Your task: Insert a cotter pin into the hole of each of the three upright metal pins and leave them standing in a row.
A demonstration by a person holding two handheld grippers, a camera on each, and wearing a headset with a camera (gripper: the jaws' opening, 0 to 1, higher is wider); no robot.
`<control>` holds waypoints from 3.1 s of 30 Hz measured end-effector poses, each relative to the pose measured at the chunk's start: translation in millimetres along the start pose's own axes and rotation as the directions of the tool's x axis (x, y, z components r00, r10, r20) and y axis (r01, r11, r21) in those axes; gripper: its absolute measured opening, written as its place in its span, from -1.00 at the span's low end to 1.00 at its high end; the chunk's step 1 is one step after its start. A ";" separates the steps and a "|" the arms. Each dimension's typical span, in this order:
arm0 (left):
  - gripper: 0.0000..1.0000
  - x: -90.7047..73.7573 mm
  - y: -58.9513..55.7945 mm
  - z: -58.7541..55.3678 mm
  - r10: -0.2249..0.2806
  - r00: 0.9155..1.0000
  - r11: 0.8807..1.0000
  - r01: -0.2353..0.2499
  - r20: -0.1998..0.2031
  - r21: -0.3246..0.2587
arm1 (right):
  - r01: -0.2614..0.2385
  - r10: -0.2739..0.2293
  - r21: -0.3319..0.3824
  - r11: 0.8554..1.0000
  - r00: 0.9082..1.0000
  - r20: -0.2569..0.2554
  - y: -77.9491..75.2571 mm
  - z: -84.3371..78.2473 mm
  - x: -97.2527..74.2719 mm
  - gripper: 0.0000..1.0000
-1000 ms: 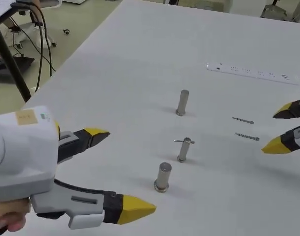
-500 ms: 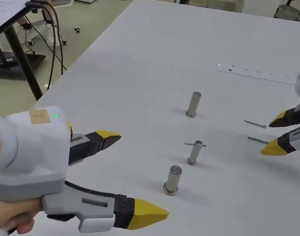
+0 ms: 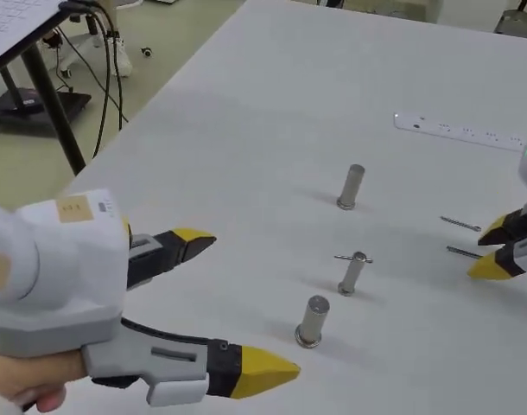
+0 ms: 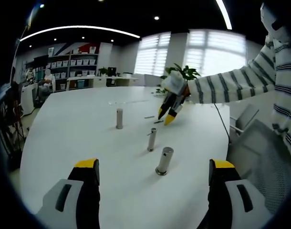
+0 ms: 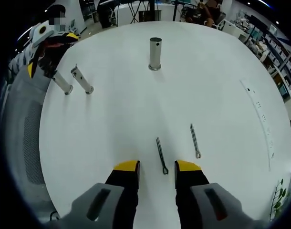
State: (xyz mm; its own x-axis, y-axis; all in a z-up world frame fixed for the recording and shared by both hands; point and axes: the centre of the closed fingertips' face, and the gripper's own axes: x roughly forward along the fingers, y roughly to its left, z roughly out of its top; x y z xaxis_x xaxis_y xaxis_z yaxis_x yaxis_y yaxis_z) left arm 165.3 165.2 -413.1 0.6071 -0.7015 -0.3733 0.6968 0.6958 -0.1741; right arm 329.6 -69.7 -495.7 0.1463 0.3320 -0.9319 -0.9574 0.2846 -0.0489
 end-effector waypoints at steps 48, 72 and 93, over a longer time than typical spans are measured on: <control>0.61 0.1 -3.2 0.9 0.007 1.000 1.000 -0.007 0.003 0.014 | 0.066 -0.066 -0.013 0.998 0.998 -0.001 16.5 -0.3 -20.8 -1.00; 0.36 13.8 -20.5 17.3 -0.060 0.998 0.998 0.060 -0.028 0.006 | 0.277 -0.225 -0.139 0.951 0.925 0.305 77.7 49.4 -103.5 -1.00; 0.06 43.3 -52.0 63.2 -0.158 0.986 0.981 0.163 0.051 -0.106 | 0.431 -0.311 -0.175 0.885 0.829 0.465 126.3 70.5 -117.9 -1.00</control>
State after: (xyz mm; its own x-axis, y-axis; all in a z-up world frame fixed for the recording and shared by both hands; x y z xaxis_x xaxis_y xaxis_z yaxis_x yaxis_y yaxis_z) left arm 179.4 88.9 -362.7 0.5080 -0.8094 -0.2946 0.7416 0.5849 -0.3284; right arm 209.0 -9.4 -366.7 0.5352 0.6043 -0.5903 -0.8281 0.2375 -0.5077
